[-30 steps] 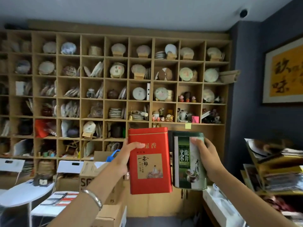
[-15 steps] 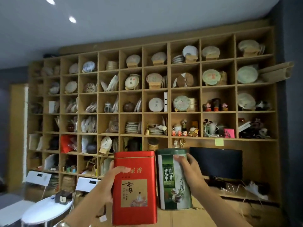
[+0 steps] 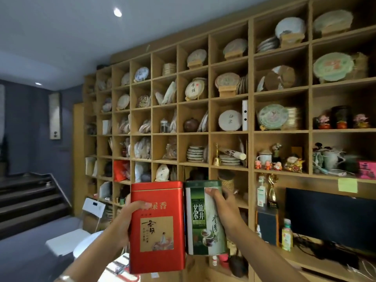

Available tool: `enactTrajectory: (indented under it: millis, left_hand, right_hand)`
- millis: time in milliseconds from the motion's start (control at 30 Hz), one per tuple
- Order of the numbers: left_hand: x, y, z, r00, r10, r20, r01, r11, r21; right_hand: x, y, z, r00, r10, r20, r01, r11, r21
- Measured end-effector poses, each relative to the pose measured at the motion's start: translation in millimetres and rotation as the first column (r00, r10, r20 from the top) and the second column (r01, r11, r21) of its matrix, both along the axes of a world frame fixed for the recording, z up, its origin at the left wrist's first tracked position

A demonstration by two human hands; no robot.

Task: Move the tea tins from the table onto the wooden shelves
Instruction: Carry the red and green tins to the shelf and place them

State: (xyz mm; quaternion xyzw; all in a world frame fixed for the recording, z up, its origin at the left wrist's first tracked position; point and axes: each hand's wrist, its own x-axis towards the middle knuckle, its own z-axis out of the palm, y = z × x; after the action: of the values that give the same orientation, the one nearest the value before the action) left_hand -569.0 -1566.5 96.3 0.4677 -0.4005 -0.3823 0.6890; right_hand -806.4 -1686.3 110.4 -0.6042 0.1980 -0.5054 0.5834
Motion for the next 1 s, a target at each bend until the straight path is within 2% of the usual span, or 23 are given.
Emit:
enactTrajectory:
  millis: [267, 467, 800, 1000]
  left_hand:
    - [85.4, -114.7, 19.8, 0.999, 0.043, -0.014, -0.043, 0.999, 0.007]
    - [149.2, -174.8, 34.1, 0.997, 0.080, 0.009, -0.081, 0.996, 0.026]
    - [274.3, -263.8, 41.2, 0.956, 0.273, 0.103, -0.268, 0.961, -0.065]
    - [350.8, -335.2, 42.3, 0.919, 0.382, 0.098, -0.380, 0.924, -0.045]
  right_hand:
    - [102.4, -127.8, 17.3, 1.000, 0.009, -0.021, -0.010, 0.999, -0.033]
    - [183.4, -206.6, 31.6, 0.998, 0.049, 0.035, -0.046, 0.995, -0.085]
    - [322.8, -335.0, 26.3, 0.967, 0.255, 0.016, -0.254, 0.966, -0.052]
    - [403.6, -428.6, 23.9, 0.962, 0.274, 0.011, -0.273, 0.960, -0.058]
